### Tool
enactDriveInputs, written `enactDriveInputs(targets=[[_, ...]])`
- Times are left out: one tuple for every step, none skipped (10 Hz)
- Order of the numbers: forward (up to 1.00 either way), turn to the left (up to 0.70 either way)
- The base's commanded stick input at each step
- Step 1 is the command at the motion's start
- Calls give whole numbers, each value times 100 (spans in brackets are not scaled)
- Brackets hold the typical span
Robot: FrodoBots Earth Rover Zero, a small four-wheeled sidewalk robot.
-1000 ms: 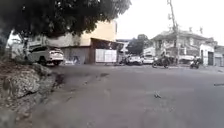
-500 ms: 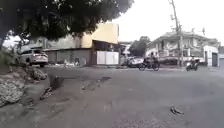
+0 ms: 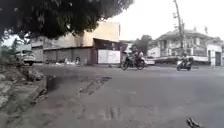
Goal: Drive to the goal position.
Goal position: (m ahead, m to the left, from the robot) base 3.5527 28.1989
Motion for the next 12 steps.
enactDriveInputs(targets=[[100,4],[100,4],[54,2],[0,0],[0,0],[0,0],[0,0],[0,0],[0,0],[0,0],[0,0],[0,0]])
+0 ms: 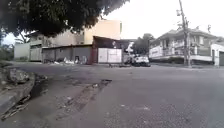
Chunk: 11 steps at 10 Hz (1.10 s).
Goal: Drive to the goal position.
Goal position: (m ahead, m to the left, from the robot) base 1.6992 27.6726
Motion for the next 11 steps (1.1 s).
enactDriveInputs(targets=[[62,2],[100,4],[100,4],[100,-9],[100,-36],[100,-36],[100,-36],[100,-36],[100,-36],[100,-36],[0,0]])
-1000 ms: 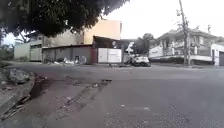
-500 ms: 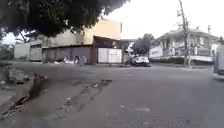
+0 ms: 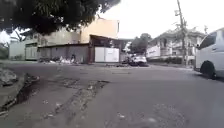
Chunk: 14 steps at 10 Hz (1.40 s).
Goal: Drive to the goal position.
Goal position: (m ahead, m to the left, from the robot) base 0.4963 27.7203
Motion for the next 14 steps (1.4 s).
enactDriveInputs(targets=[[0,0],[0,0],[0,0],[0,0],[0,0],[0,0],[0,0],[0,0],[54,3],[100,5],[100,5],[100,5],[100,5],[100,5]])
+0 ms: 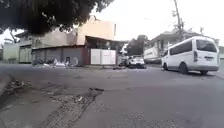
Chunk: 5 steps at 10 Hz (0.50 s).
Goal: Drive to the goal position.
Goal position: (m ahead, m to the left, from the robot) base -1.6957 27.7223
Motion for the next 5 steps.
enactDriveInputs(targets=[[100,-9],[100,-29],[100,-29],[100,-14],[100,1]])
